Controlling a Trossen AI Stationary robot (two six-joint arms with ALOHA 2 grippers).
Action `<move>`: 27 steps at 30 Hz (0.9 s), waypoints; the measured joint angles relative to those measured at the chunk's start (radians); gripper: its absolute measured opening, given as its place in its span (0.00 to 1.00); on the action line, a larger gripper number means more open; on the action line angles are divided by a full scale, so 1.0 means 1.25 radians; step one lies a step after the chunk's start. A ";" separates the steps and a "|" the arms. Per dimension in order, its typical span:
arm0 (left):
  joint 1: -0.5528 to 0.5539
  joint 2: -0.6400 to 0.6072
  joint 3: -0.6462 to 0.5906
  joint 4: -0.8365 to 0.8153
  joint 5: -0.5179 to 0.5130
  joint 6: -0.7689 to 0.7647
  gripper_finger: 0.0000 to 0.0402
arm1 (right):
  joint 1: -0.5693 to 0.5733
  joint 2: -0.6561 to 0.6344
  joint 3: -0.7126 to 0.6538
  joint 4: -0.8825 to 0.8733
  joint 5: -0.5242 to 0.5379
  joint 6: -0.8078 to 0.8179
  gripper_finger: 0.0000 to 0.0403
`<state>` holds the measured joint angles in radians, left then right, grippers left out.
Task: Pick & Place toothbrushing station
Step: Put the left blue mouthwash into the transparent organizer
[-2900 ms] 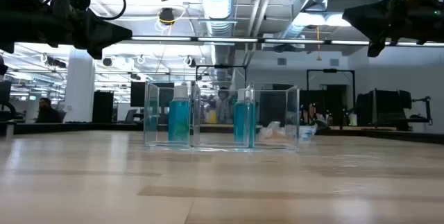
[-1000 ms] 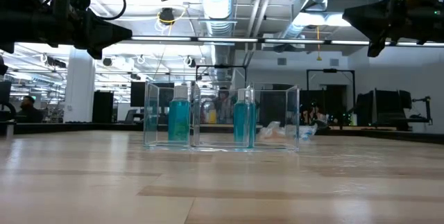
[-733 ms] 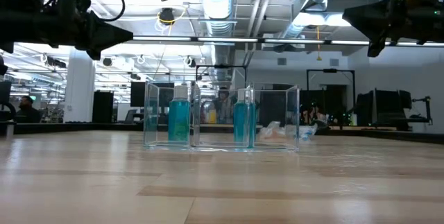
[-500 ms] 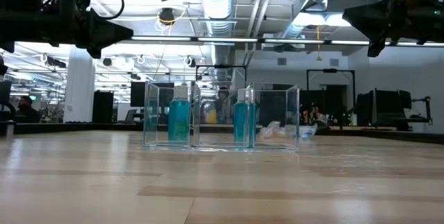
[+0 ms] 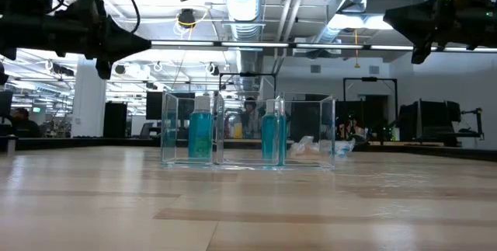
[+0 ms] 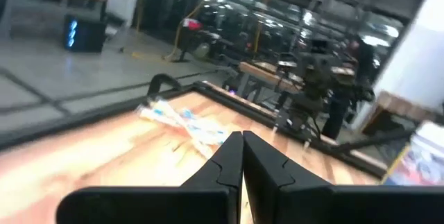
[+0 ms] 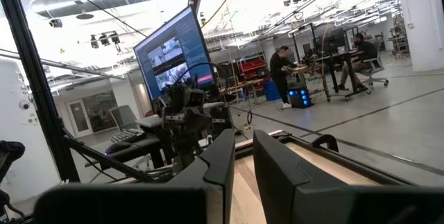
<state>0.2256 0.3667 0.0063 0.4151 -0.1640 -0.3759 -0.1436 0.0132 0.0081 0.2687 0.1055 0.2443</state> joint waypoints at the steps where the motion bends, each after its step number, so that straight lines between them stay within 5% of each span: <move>1: 0.000 0.004 0.000 0.004 -0.004 -0.009 0.01 | 0.000 0.000 0.000 0.000 0.000 -0.005 0.12; 10: 0.000 0.011 0.000 0.051 0.007 -0.059 0.01 | -0.002 0.000 0.000 0.038 0.001 -0.025 0.12; 13: 0.000 0.015 0.000 0.061 -0.047 -0.062 0.01 | -0.002 -0.001 0.000 0.084 0.005 -0.030 0.12; 27: 0.000 0.017 0.000 0.114 -0.061 -0.074 0.01 | -0.002 -0.001 0.000 0.166 0.115 -0.033 0.12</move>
<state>0.2256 0.3882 0.0063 0.5579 -0.2400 -0.4687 -0.1461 0.0120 0.0082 0.4761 0.2491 0.2026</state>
